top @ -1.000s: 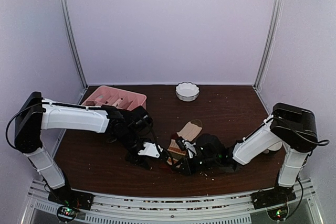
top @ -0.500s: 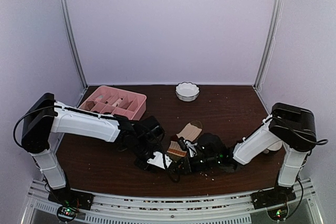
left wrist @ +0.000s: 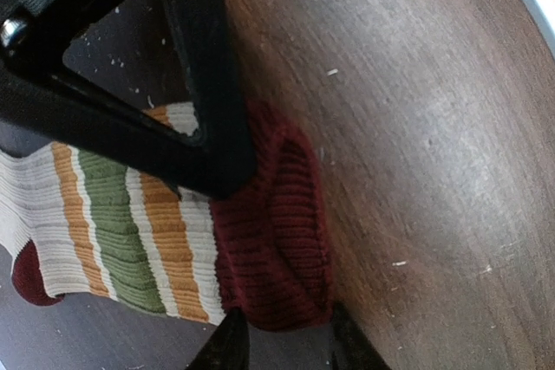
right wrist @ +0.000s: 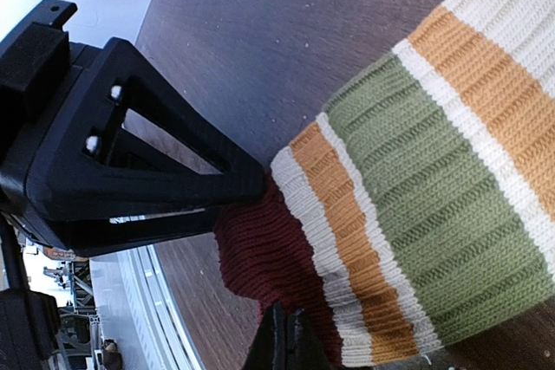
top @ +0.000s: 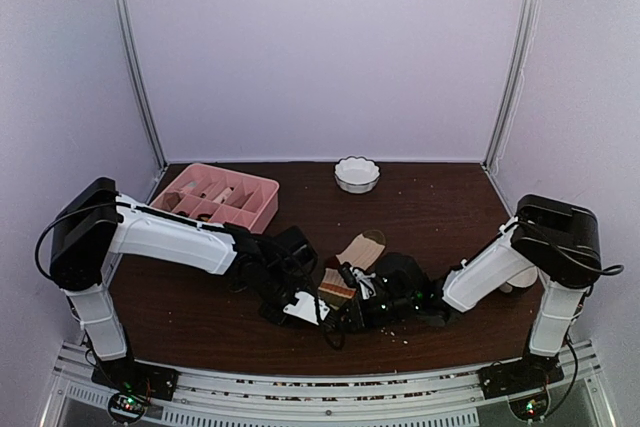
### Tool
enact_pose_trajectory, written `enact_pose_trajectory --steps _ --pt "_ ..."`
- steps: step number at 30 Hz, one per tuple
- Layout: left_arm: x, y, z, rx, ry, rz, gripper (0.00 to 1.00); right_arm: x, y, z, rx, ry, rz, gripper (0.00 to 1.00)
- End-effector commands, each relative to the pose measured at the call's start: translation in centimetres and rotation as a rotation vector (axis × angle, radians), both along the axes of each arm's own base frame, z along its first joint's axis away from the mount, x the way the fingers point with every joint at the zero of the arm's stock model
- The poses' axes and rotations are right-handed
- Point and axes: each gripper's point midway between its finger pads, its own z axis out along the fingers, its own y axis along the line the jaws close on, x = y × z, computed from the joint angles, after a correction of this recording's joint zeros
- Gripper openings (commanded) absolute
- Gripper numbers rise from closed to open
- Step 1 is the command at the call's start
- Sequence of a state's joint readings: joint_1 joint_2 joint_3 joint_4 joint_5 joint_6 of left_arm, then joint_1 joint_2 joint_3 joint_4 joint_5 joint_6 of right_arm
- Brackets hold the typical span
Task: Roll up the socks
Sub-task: Roll the sock at the center of the board.
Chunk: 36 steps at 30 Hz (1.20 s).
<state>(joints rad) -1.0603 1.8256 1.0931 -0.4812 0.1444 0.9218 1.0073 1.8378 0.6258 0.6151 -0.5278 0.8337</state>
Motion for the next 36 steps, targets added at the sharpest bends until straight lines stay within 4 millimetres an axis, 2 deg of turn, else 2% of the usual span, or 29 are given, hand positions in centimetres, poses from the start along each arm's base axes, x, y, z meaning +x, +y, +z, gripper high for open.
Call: enact_pose_trajectory --steps 1,5,12,14,15,16,17,18,19,25,29,32,36 --pt "0.2 -0.6 0.1 -0.008 -0.003 0.007 0.33 0.4 0.6 0.7 0.024 -0.007 0.009 0.00" --pt "0.2 -1.0 -0.1 -0.007 0.009 0.017 0.29 0.6 0.8 0.9 0.035 -0.004 0.007 0.00" --pt "0.0 -1.4 -0.5 0.010 0.066 0.050 0.01 0.8 0.2 0.5 -0.017 -0.044 0.005 0.00" --pt "-0.1 -1.3 -0.3 0.017 0.110 0.073 0.00 1.3 -0.6 0.2 -0.074 -0.087 -0.009 0.03" --pt "-0.1 -1.2 0.0 0.017 0.141 0.086 0.00 1.6 -1.0 0.1 -0.105 -0.117 -0.017 0.10" --pt "-0.2 -1.1 0.1 0.022 0.178 0.102 0.00 2.1 -1.5 0.1 -0.143 -0.157 -0.031 0.24" --pt "-0.2 -1.0 0.3 0.023 0.212 0.119 0.00 2.5 -1.9 0.5 -0.169 -0.199 -0.040 0.50" --pt "-0.2 -0.8 0.5 0.026 0.248 0.136 0.00 2.9 -2.5 0.7 -0.206 -0.239 -0.051 0.93" --pt "-0.1 -0.7 0.7 0.026 0.280 0.152 0.00 3.3 -2.9 1.1 -0.232 -0.283 -0.065 0.99" --pt "0.3 -0.3 2.0 0.024 0.403 0.217 0.00 6.4 -6.1 4.5 -0.379 -0.523 -0.205 1.00" --pt "-0.1 -0.1 2.3 0.038 0.435 0.220 0.00 7.5 -8.0 6.8 -0.308 -0.582 -0.359 1.00" --pt "-0.3 0.1 2.3 0.050 0.455 0.223 0.00 8.4 -9.8 7.1 -0.269 -0.549 -0.493 1.00" --pt "-0.5 0.2 2.2 0.067 0.500 0.238 0.00 8.1 -9.2 6.7 -0.274 -0.591 -0.418 1.00"
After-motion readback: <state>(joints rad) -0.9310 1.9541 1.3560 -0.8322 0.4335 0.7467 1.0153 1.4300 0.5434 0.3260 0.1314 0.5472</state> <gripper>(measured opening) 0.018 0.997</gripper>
